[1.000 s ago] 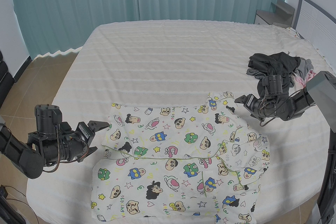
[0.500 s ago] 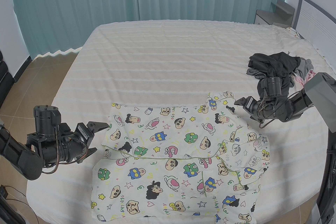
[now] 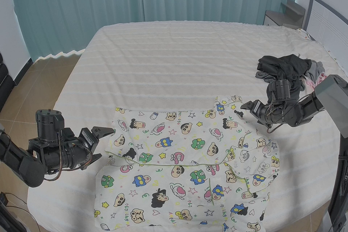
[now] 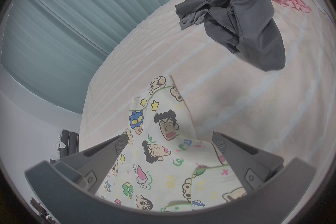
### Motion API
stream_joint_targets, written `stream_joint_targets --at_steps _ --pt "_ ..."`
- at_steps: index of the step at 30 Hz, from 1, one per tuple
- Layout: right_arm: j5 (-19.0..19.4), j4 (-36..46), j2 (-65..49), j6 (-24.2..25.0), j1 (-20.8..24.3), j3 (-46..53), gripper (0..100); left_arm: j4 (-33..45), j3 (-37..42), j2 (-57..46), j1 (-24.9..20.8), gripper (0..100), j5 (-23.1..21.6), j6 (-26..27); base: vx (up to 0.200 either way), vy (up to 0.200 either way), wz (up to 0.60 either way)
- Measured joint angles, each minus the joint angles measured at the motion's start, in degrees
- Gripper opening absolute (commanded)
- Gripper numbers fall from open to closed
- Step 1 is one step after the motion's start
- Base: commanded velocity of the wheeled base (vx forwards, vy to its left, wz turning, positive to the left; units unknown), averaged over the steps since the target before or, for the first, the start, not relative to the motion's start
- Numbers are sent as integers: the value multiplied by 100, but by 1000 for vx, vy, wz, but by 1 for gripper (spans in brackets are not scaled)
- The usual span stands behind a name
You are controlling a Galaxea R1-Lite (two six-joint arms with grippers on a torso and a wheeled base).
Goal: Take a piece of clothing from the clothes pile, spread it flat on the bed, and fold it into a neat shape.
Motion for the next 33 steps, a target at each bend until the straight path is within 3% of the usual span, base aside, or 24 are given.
stream_joint_targets --at_steps 16,33 --pt "2 6 130 -30 13 -117 100 0 28 11 -85 100 10 0 25 0 0" --pt "-2 718 1029 -35 13 -1792 100 -4 91 15 -179 100 10 0 0 0 0"
